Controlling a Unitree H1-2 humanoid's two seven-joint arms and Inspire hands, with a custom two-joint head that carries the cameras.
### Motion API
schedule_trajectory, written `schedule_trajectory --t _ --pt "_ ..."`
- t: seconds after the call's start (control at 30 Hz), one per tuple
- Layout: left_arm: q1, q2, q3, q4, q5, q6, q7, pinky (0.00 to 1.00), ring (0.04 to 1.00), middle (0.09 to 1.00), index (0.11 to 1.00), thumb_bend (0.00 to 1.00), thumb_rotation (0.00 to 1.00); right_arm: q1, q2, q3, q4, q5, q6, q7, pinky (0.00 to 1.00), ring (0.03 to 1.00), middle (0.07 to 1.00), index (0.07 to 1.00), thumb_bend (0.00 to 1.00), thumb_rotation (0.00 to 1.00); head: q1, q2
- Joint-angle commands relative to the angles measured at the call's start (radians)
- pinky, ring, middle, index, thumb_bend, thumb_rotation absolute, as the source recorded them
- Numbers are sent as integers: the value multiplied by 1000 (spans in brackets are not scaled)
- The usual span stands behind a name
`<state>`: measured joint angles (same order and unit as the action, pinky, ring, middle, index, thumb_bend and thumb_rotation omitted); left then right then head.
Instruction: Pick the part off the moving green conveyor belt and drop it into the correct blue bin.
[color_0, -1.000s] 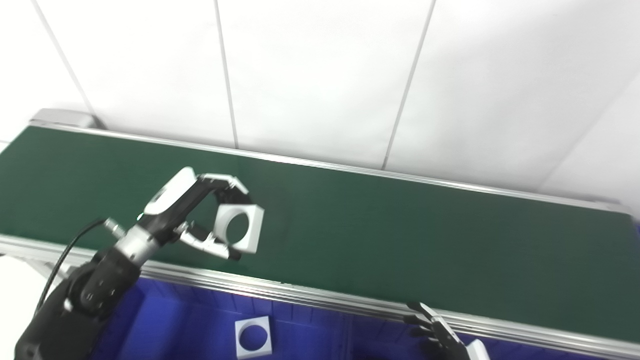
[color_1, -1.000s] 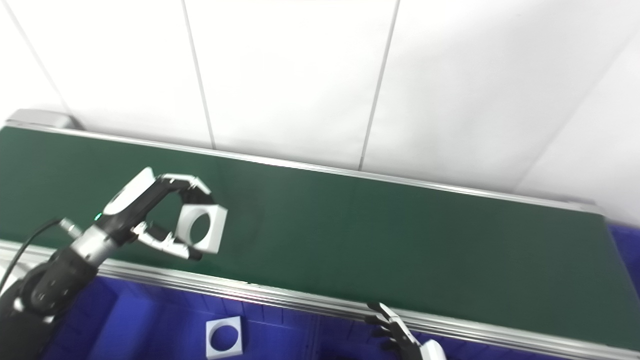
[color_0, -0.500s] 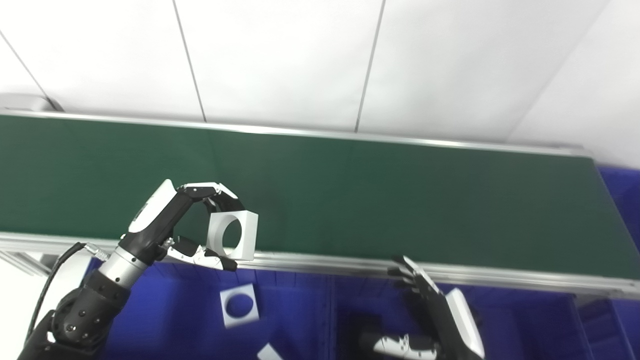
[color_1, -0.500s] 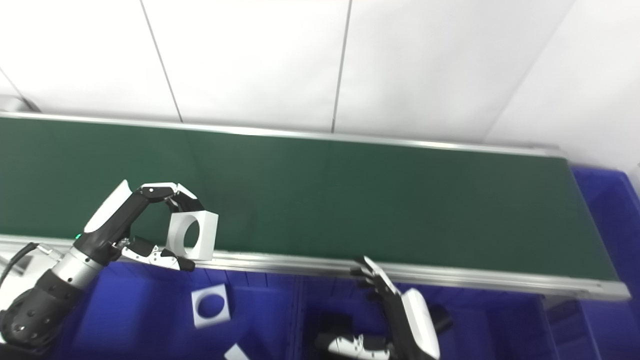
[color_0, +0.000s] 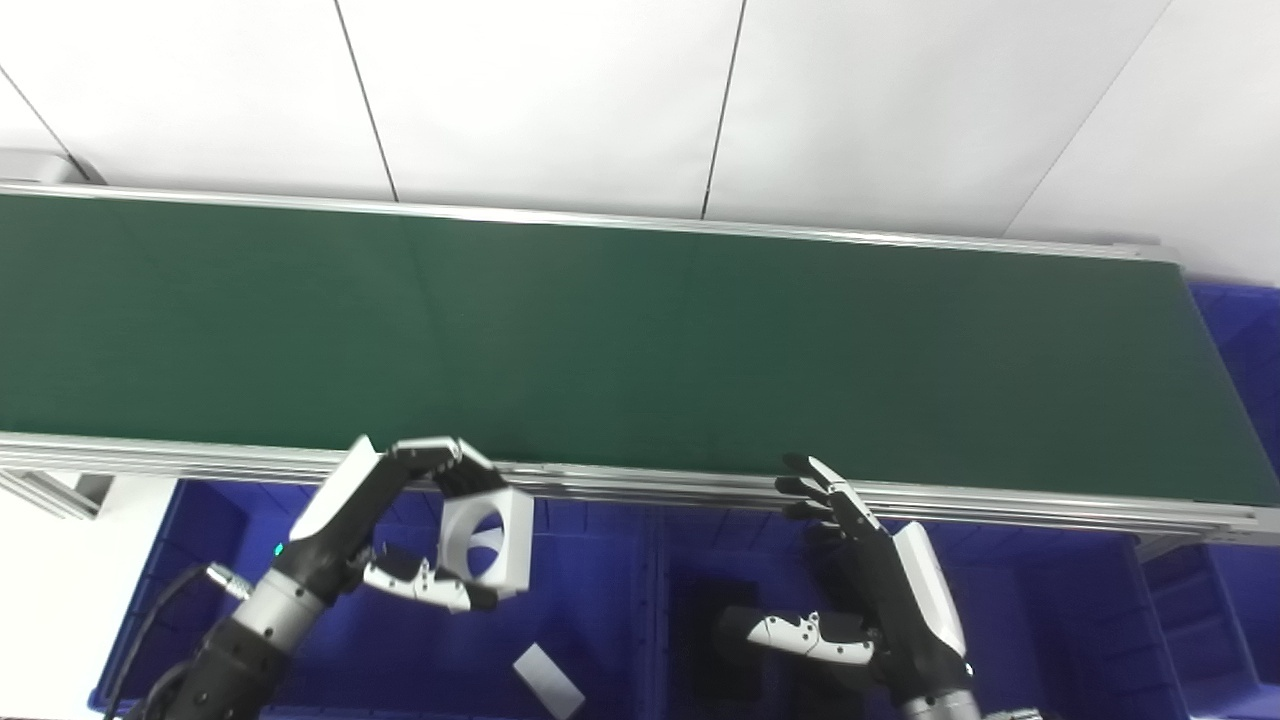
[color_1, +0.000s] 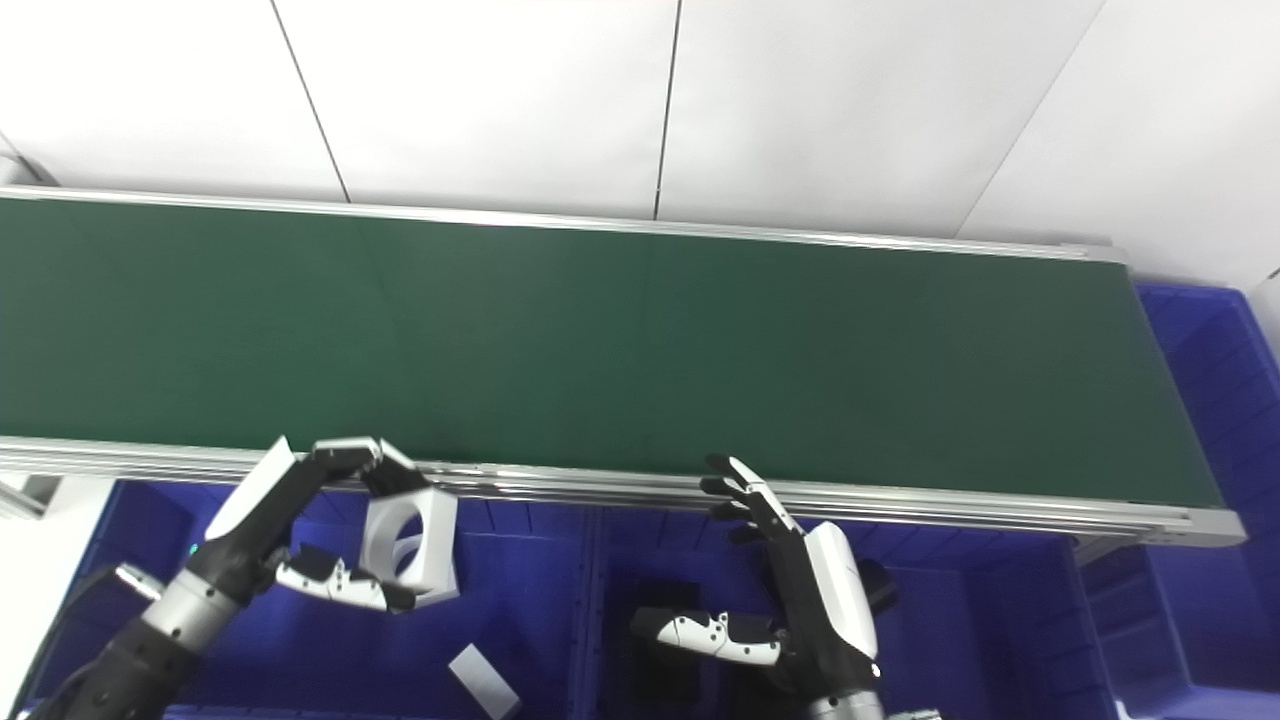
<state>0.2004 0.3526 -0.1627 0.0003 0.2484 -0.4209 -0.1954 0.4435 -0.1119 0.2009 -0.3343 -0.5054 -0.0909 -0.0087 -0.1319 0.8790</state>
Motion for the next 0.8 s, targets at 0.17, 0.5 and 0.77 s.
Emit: schedule_trajectory --t 0.17,0.5,0.77 --pt "6 8 -15 15 -18 -48 7 433 465 505 469 500 0 3 0 -4 -45 5 6 6 623 713 788 871 845 354 -2 7" --pt "5 2 -31 52 8 -31 4 432 453 505 475 499 0 3 -2 -3 -52 -4 20 13 617 705 783 867 849 369 -3 10" --pt "-8 21 -50 26 11 41 -56 510 482 506 473 498 0 0 0 -5 -53 -3 22 19 610 705 786 867 847 367 -8 11"
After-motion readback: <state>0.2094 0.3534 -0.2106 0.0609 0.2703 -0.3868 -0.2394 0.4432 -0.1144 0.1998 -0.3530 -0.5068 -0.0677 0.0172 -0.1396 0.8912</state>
